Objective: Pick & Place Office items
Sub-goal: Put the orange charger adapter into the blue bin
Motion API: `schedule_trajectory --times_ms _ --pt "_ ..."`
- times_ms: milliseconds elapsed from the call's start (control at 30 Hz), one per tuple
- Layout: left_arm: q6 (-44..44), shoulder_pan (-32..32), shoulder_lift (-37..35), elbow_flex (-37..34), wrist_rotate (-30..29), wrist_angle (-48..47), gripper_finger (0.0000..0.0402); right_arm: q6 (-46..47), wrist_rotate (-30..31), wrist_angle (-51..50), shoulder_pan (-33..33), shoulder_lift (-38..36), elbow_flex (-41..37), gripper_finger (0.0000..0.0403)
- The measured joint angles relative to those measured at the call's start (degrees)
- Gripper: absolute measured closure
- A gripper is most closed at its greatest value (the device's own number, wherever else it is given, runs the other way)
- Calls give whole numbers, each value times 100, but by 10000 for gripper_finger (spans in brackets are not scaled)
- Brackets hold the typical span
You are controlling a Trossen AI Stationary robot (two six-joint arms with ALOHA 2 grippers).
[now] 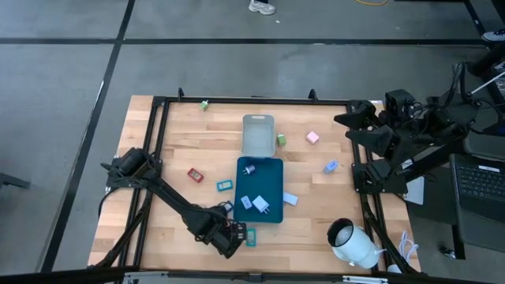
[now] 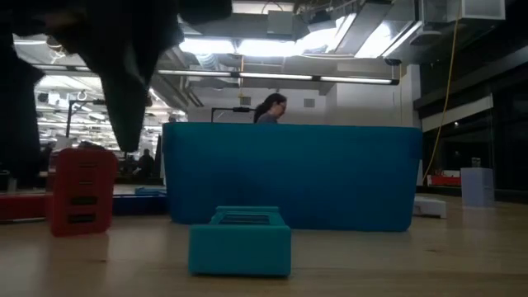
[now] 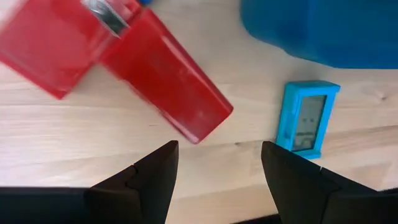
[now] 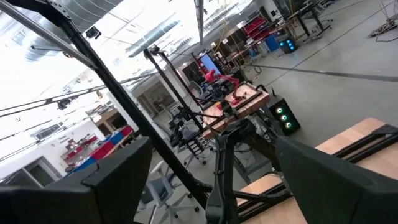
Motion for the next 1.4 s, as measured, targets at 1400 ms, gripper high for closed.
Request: schedule_trajectory --times_ms 1400 --pt "-7 299 -39 -26 557 -1101 269 -195 -363 123 0 -16 0 55"
